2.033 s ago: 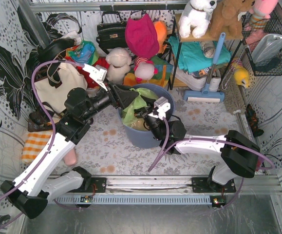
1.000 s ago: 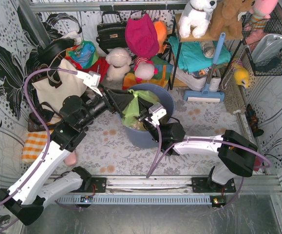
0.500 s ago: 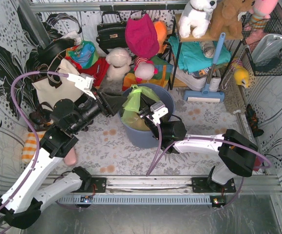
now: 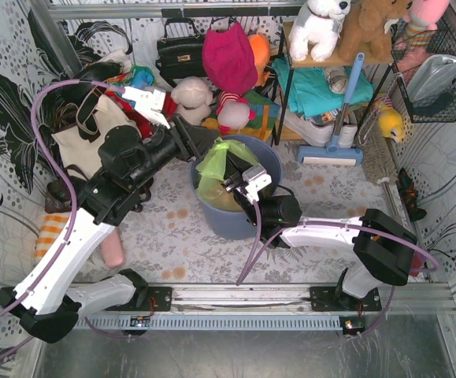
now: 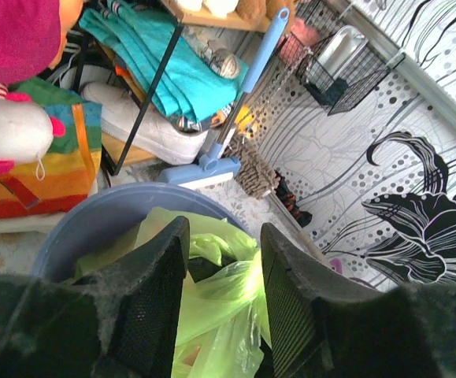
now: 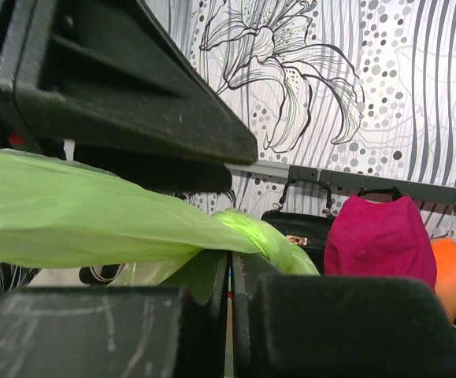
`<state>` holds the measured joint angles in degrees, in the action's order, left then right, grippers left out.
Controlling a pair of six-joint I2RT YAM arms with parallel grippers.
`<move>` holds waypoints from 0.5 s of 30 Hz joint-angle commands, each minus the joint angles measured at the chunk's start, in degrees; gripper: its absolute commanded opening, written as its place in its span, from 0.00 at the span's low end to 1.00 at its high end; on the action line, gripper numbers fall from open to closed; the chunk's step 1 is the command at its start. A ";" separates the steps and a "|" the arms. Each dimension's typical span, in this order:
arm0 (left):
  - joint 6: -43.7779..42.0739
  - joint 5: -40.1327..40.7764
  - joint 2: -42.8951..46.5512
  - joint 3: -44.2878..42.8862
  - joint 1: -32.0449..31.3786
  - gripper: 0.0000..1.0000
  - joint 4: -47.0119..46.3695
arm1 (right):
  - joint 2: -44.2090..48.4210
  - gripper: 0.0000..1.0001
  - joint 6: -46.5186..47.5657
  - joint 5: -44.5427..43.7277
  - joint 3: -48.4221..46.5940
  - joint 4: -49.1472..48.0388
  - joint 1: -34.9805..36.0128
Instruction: Tie the trash bag
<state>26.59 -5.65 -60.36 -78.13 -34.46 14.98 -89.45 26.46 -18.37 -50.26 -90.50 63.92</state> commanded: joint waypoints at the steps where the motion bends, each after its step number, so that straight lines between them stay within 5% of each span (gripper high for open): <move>1: 1.45 -1.33 -0.93 -2.20 -0.06 0.50 1.69 | 0.77 0.00 1.03 0.78 -1.20 -7.08 0.06; 10: 1.70 -2.13 -2.79 -1.74 -0.08 0.47 2.91 | 1.03 0.00 1.12 0.98 -0.90 -7.11 -0.01; 15: 1.97 -3.37 -3.51 -1.84 -0.08 0.26 2.13 | 1.12 0.00 0.96 1.11 -0.67 -7.08 0.06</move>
<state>28.34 -7.27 -63.48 -78.35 -34.46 18.70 -89.43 26.65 -18.44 -50.24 -90.45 63.92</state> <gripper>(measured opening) 0.341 0.003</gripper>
